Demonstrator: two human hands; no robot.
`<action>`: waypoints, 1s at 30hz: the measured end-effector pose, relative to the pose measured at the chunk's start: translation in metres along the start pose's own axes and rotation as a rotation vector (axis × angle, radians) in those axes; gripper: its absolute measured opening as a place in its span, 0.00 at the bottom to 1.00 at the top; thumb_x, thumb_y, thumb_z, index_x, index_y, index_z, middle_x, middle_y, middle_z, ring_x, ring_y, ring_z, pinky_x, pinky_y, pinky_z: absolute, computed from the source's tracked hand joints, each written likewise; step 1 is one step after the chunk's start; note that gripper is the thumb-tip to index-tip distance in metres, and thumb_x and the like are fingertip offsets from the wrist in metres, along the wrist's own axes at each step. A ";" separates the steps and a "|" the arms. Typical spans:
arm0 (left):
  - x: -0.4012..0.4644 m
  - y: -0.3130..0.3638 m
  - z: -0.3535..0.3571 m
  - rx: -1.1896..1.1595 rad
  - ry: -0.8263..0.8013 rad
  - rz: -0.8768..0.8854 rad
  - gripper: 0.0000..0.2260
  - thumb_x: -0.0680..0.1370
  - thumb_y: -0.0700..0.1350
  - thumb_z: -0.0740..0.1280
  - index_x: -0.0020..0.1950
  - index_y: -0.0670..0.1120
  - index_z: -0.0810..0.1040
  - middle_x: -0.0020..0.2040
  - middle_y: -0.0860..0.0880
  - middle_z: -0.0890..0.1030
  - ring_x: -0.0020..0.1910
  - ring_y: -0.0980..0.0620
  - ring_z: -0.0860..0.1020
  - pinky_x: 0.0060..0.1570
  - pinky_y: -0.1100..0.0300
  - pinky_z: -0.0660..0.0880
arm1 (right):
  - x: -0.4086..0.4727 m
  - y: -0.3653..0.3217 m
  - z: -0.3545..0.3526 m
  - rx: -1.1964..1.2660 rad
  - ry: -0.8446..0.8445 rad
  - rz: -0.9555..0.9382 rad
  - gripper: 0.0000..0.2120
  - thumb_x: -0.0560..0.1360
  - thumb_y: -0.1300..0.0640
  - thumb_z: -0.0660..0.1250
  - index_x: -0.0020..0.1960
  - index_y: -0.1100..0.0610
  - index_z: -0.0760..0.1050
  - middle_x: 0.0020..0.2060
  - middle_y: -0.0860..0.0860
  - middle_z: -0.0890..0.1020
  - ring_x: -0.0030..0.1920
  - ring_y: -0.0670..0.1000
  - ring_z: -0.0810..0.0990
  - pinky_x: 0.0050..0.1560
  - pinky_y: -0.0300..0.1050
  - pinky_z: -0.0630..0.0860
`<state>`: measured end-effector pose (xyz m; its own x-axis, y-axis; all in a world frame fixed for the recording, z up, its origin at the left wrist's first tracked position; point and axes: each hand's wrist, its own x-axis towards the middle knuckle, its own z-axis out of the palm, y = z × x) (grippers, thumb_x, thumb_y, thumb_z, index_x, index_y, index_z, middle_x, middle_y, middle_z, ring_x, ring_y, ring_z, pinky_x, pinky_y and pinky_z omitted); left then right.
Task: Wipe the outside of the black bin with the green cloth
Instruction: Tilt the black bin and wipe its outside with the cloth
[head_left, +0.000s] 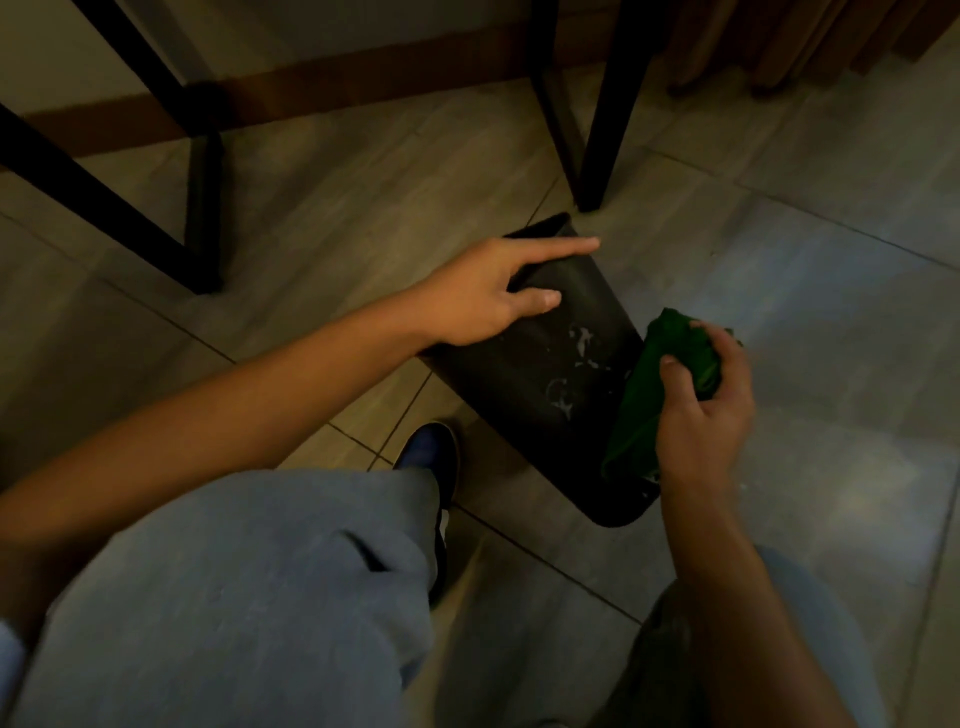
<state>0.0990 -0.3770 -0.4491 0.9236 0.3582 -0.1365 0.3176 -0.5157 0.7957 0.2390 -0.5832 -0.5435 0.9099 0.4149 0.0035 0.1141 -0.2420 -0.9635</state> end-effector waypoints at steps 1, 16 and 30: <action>0.000 -0.001 0.001 -0.014 0.002 -0.008 0.26 0.82 0.41 0.65 0.79 0.53 0.64 0.65 0.61 0.73 0.58 0.74 0.74 0.60 0.74 0.71 | 0.000 0.000 0.000 -0.006 -0.003 -0.002 0.20 0.77 0.53 0.68 0.69 0.51 0.77 0.63 0.52 0.81 0.63 0.53 0.81 0.64 0.61 0.79; -0.037 -0.024 0.014 -0.375 0.066 -0.082 0.27 0.83 0.31 0.58 0.80 0.48 0.61 0.75 0.54 0.68 0.73 0.62 0.70 0.70 0.65 0.68 | 0.037 -0.002 -0.022 -0.192 -0.057 -0.055 0.20 0.77 0.55 0.66 0.69 0.48 0.74 0.62 0.53 0.80 0.60 0.52 0.80 0.65 0.56 0.79; -0.057 -0.039 0.021 -0.170 0.317 -0.152 0.25 0.83 0.43 0.65 0.79 0.52 0.64 0.75 0.55 0.70 0.71 0.66 0.69 0.72 0.64 0.67 | 0.005 0.031 0.003 -0.129 0.040 0.233 0.22 0.84 0.44 0.62 0.77 0.45 0.68 0.61 0.45 0.76 0.62 0.48 0.77 0.62 0.44 0.73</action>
<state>0.0386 -0.3931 -0.4850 0.7483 0.6569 -0.0924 0.3809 -0.3114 0.8706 0.2461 -0.5857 -0.5746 0.9321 0.3007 -0.2018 -0.0531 -0.4377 -0.8976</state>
